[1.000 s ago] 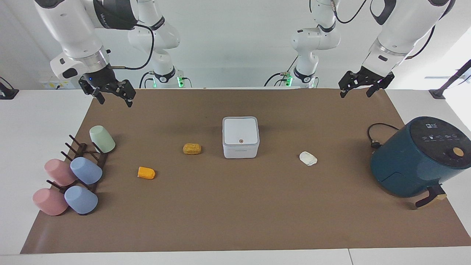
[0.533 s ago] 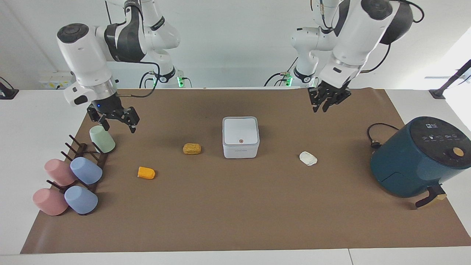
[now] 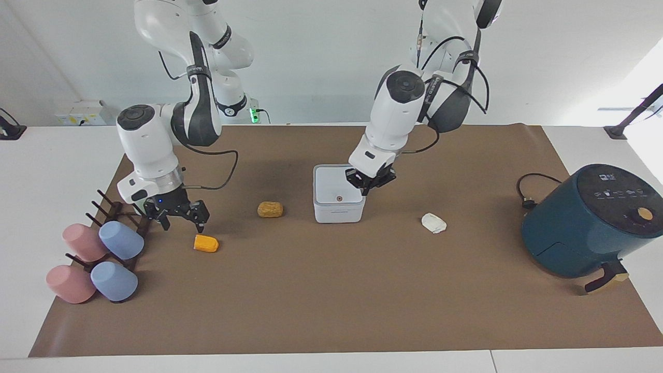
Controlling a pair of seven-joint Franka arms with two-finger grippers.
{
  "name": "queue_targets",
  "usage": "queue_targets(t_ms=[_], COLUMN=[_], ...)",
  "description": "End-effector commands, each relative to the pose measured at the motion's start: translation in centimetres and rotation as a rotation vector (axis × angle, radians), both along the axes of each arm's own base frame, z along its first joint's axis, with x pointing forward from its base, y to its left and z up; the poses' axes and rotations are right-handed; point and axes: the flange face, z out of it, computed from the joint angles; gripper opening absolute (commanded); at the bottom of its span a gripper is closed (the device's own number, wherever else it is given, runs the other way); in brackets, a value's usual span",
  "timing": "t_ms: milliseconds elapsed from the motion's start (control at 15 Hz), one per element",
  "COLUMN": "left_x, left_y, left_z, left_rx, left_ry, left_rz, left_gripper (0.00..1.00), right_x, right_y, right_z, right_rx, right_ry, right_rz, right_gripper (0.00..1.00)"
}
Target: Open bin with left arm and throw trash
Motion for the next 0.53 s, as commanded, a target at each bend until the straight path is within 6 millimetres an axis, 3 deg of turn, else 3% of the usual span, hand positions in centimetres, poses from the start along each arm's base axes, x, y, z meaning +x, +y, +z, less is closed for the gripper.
queue_targets(t_ms=[0,133,267,467], left_x=[0.5,-0.1,-0.2,-0.5], left_y=[-0.9,-2.2,-2.3,-2.3], left_z=[-0.8,-1.6,-2.6,-3.7], left_rx=[-0.04,-0.047,-0.046,-0.04], left_ry=[-0.006,-0.011,-0.014,-0.019], left_rz=[0.023,0.01,0.015,0.012], left_gripper=[0.0,0.0,0.0,0.0], right_x=[0.3,0.5,0.7,0.1], right_y=[0.1,0.6,0.7,2.2], right_z=[-2.9,-4.9,-7.0,-8.3], right_rx=[0.001,0.001,0.001,0.003], right_ry=[-0.009,-0.001,-0.016,-0.012], right_rz=[0.023,0.035,0.041,0.065], right_gripper=[1.0,1.0,1.0,1.0])
